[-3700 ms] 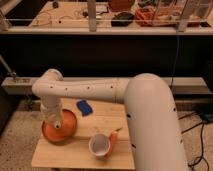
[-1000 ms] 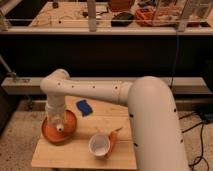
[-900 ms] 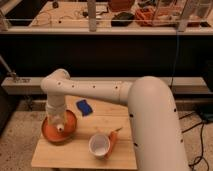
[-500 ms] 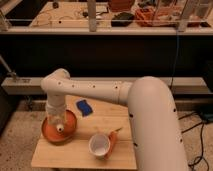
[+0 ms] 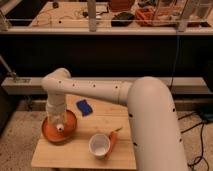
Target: Place the bottle in the ceramic bowl
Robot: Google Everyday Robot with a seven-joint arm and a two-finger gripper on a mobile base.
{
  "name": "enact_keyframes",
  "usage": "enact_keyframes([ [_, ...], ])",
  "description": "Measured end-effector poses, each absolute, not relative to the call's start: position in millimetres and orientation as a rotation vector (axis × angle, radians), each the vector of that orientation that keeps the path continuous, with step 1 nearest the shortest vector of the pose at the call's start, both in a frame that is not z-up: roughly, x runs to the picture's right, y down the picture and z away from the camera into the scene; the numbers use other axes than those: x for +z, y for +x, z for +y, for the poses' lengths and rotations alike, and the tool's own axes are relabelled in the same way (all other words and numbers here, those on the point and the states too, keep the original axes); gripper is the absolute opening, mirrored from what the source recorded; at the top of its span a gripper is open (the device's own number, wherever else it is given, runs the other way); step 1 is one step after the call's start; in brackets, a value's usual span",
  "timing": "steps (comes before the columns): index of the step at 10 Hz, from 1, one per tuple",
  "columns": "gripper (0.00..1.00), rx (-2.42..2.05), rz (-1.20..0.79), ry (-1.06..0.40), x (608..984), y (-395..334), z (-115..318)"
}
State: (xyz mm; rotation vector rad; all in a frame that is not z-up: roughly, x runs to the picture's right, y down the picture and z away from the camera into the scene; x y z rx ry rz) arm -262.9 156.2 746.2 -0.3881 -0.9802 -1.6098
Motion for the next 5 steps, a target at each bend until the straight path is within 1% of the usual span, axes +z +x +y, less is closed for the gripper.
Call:
enact_keyframes([
  [5, 0.18, -1.599, -0.993, -0.398, 746.1, -262.1, 155.2],
])
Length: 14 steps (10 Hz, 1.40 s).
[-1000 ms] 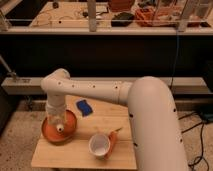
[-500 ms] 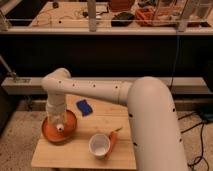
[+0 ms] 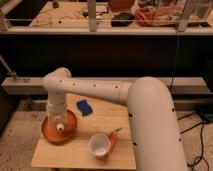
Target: Place the bottle in the ceramic bowl
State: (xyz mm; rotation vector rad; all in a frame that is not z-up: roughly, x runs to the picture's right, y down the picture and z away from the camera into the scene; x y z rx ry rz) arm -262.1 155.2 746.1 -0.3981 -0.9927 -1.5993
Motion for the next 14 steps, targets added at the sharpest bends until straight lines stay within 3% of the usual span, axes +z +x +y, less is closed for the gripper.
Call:
enact_keyframes([
  [10, 0.18, -1.581, -1.011, -0.417, 746.2, -260.0, 154.7],
  [12, 0.23, -1.575, -1.016, -0.421, 746.0, -259.6, 154.1],
  [14, 0.18, -1.574, -1.018, -0.427, 745.9, -258.9, 154.1],
])
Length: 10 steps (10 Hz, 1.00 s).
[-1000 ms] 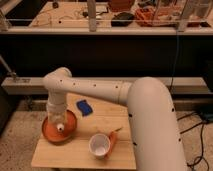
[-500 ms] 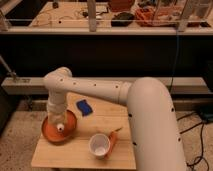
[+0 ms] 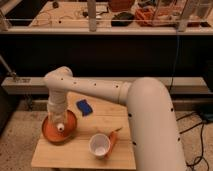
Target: Place the bottle in the ceramic bowl
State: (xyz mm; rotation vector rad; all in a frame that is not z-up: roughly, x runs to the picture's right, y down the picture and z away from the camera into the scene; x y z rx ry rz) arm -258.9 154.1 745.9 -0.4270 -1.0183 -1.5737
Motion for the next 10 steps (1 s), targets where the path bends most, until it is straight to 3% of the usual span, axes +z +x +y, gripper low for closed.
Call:
enact_keyframes([
  [10, 0.18, -1.562, -1.029, -0.442, 746.8, -257.4, 153.9],
])
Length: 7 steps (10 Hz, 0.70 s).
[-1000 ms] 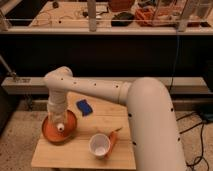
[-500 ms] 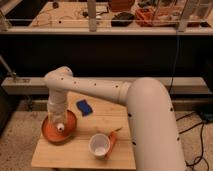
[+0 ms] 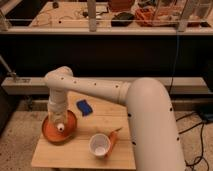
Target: Place the bottle in the ceramic bowl
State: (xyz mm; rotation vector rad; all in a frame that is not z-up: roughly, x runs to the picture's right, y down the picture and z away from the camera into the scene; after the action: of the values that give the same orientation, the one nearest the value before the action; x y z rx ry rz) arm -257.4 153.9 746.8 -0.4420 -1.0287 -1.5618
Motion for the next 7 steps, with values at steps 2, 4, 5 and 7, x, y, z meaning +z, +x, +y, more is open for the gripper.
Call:
enact_keyframes([
  [2, 0.23, -1.558, -1.032, -0.445, 747.6, -257.4, 154.6],
  [4, 0.24, -1.554, -1.032, -0.450, 748.2, -256.7, 154.3],
  [5, 0.24, -1.553, -1.033, -0.454, 748.3, -256.1, 154.7],
  [7, 0.24, -1.552, -1.034, -0.458, 748.7, -255.5, 155.3],
])
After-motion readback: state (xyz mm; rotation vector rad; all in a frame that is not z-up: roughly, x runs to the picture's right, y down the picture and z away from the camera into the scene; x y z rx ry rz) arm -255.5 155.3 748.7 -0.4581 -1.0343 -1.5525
